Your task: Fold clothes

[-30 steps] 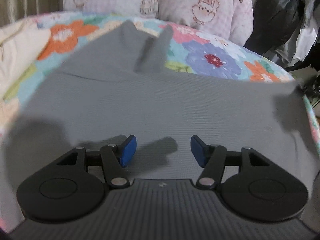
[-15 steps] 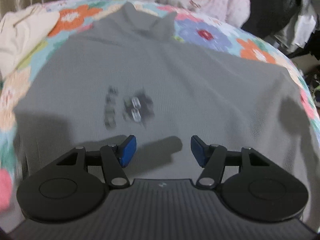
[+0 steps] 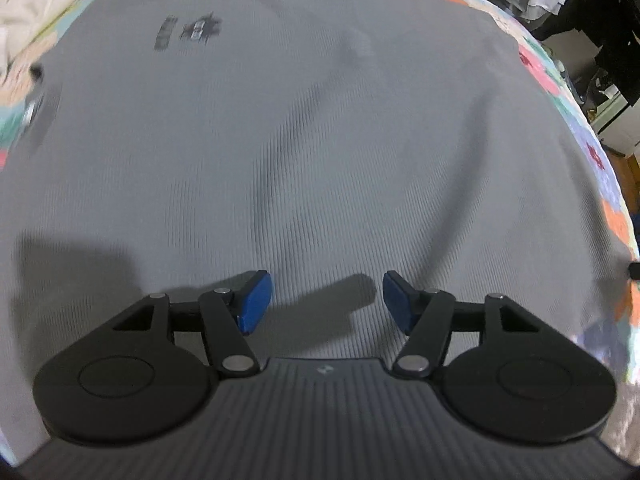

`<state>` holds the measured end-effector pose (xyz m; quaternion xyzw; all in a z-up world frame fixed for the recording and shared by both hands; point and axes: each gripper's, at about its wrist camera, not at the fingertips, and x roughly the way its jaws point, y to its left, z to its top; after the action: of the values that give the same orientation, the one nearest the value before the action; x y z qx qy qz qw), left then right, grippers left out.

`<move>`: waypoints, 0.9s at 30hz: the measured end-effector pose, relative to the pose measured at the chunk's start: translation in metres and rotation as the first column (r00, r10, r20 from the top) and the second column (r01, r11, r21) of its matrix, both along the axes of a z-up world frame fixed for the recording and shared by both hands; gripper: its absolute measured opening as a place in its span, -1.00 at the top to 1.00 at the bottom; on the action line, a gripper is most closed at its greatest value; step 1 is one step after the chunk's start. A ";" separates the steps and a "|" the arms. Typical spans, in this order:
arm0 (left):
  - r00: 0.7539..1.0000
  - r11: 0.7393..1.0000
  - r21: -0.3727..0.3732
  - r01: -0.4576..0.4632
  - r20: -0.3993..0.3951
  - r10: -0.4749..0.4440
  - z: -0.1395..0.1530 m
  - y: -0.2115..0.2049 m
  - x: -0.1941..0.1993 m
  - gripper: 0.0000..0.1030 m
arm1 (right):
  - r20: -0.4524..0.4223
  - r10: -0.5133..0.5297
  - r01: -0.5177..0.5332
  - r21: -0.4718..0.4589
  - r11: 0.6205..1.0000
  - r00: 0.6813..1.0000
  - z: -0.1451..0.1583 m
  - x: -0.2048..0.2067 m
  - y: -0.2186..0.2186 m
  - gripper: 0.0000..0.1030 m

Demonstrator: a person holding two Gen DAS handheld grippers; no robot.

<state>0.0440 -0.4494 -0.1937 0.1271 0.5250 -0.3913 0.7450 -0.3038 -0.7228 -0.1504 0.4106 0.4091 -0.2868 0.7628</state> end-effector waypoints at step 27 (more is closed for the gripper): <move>0.985 0.980 0.110 -0.165 0.064 0.159 0.026 0.201 0.002 -0.44 | -0.180 -0.219 0.130 -0.407 0.904 0.959 0.011 0.021 0.060 -0.05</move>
<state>0.0463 -0.2488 -0.1678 0.1373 0.5348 -0.2950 0.7799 -0.2831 -0.6627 -0.1399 0.2508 0.3874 -0.4738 0.7500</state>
